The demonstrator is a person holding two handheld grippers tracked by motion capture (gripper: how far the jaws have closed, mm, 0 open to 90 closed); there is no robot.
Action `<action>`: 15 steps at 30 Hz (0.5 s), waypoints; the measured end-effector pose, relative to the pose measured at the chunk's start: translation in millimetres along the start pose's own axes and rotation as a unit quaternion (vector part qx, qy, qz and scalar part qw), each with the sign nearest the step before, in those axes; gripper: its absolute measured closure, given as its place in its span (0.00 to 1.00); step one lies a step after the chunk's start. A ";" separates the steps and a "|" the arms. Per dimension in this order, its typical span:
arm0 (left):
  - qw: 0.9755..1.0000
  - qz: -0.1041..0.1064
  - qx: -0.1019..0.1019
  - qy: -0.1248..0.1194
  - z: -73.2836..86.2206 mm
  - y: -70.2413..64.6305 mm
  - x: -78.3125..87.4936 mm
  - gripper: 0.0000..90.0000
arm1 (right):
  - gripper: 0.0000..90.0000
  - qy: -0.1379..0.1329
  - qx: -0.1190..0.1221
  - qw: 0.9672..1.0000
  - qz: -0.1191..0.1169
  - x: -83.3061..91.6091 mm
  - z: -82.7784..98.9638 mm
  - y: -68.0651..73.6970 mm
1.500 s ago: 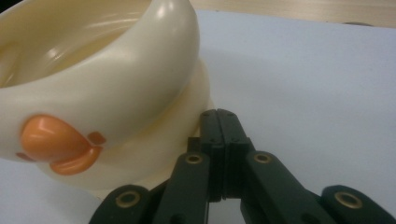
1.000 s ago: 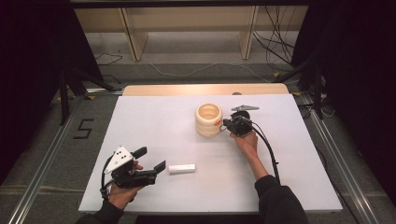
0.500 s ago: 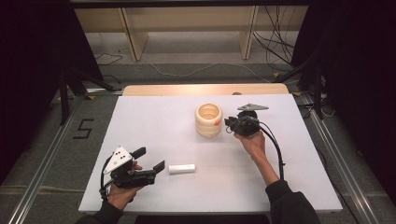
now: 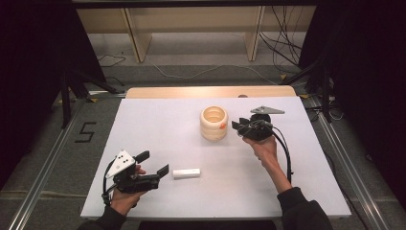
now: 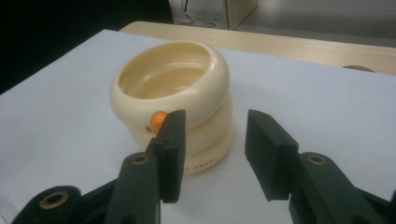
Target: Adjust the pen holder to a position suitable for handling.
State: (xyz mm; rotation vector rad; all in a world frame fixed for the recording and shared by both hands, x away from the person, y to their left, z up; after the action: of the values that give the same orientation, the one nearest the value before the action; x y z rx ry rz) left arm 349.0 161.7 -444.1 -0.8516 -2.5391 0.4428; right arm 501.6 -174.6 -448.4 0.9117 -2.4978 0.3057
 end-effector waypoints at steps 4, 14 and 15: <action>1.000 0.001 0.001 -0.001 -0.2 -1.2 -1.0 0.10 | 0.61 -0.003 -0.003 1.000 -0.005 3.9 -0.6 0.6; 1.000 0.000 0.002 -0.002 -1.1 -1.3 -1.1 0.10 | 0.53 0.000 0.012 1.000 -0.007 5.2 -2.9 8.0; 1.000 0.000 0.002 -0.002 -1.0 -1.4 -1.3 0.10 | 0.52 0.000 0.015 1.000 -0.006 6.0 -3.7 8.8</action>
State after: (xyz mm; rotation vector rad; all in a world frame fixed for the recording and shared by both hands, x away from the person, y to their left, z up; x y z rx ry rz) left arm 349.8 160.1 -443.0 -0.8500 -2.5409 0.4495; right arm 493.1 -170.0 -442.6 0.9396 -2.4933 0.3393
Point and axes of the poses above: each handheld gripper's, and its own axes: x roughly backward along the jaws, z roughly out of its underside, y roughly to its left, the point moved 5 cm from there along -x, roughly forward along the jaws, and after that the axes turned 15 degrees about x, right-handed, at the moved point
